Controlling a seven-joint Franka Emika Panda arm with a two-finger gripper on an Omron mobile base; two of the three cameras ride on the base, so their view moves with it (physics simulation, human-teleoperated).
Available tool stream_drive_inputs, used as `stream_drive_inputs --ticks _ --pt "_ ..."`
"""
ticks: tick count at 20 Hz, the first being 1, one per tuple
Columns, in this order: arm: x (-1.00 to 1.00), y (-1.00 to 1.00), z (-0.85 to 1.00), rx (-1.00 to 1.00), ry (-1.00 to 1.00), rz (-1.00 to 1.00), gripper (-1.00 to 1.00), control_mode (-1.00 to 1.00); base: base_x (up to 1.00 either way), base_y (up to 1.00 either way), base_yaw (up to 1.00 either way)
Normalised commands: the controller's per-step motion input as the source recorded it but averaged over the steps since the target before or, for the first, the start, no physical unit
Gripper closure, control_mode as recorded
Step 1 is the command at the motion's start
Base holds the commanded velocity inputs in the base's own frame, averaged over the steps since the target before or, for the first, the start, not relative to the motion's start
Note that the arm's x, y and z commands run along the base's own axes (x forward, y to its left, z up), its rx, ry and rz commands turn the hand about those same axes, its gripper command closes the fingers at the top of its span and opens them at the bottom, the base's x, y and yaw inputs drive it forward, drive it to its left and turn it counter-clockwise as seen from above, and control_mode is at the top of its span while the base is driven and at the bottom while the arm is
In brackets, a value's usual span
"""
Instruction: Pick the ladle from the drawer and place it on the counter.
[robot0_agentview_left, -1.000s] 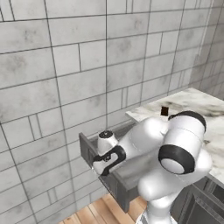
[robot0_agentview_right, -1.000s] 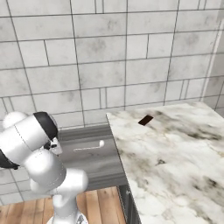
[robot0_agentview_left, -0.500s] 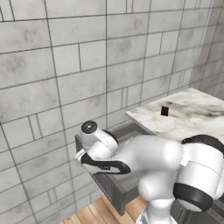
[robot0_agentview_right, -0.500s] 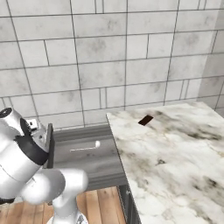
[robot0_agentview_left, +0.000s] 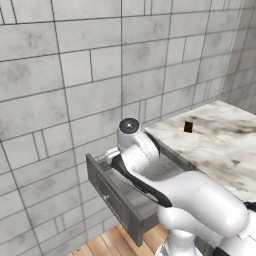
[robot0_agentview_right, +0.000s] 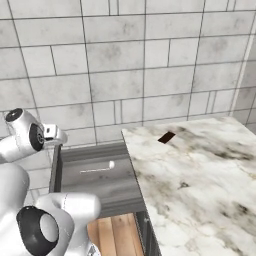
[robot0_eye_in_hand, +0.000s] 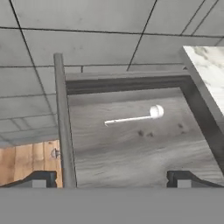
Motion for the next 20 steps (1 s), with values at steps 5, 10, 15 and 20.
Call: stream_drive_inputs --ticks 5,10,15,20 --pt "0.10 -0.85 -0.16 0.21 -0.04 -0.56 -1.00 -1.00 0.00 0.00 0.00" --pt "0.43 -0.29 -0.49 0.18 -0.04 -0.43 -1.00 -1.00 0.00 0.00 0.00" --pt "0.94 -0.15 -0.48 0.16 0.11 -0.12 -1.00 -1.00 0.00 0.00 0.00" --pt "0.82 -0.03 -0.41 0.17 0.12 0.00 -1.00 -1.00 0.00 0.00 0.00"
